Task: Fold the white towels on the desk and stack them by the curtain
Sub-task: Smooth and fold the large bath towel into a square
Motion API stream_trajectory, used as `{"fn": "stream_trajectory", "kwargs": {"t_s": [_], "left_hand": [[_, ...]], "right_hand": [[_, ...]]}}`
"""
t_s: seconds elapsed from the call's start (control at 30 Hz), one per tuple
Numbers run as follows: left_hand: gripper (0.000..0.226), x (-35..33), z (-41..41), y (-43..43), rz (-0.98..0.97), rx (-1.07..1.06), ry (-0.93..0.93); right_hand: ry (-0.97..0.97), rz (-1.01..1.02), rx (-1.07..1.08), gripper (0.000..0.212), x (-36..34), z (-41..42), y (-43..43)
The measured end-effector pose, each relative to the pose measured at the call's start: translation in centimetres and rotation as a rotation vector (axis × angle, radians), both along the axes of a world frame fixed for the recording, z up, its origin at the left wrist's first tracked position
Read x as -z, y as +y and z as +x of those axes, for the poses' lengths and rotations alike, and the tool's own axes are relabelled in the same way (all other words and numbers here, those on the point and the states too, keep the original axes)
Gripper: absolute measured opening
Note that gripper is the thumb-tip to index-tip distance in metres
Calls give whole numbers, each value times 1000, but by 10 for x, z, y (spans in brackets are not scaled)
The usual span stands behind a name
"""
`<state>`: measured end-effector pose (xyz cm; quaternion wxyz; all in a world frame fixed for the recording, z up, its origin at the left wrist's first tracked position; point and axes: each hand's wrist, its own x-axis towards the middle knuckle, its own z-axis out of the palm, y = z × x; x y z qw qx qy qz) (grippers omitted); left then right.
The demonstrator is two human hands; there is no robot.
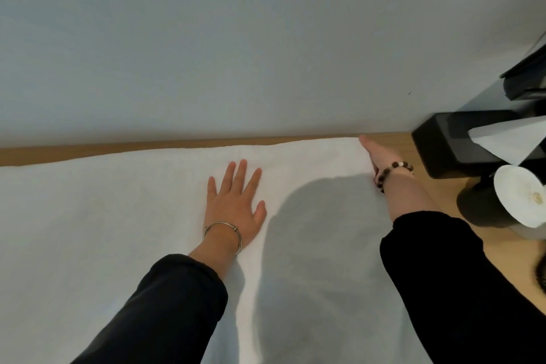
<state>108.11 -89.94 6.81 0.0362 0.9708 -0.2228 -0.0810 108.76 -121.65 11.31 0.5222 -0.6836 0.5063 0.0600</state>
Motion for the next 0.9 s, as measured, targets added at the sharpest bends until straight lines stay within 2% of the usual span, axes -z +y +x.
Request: {"fn": "stream_trajectory", "kwargs": {"t_s": [0.07,0.13,0.2,0.27,0.43,0.57,0.7,0.9], "left_hand": [[72,-1,0,0,-3,4,3],[71,-1,0,1,-8,9,7],[71,-1,0,1,-5,28,9],[70,0,0,1,8,53,9],[70,0,0,1,21,54,1],[70,1,0,1,6,42,2],[72,1,0,0,2,34,-4],[70,0,0,-1,7,29,-2]], "right_hand": [[-10,-109,-13,54,0,7,-3],[-128,-184,14,34,-1,13,-4],[-244,-197,120,19,2,13,-2],[-276,-214,208,11,7,12,5],[-141,-451,124,24,13,26,15],[-52,-515,6,43,19,18,6],[-102,-592,-42,43,25,21,2],[32,-859,-240,43,22,22,7]]}}
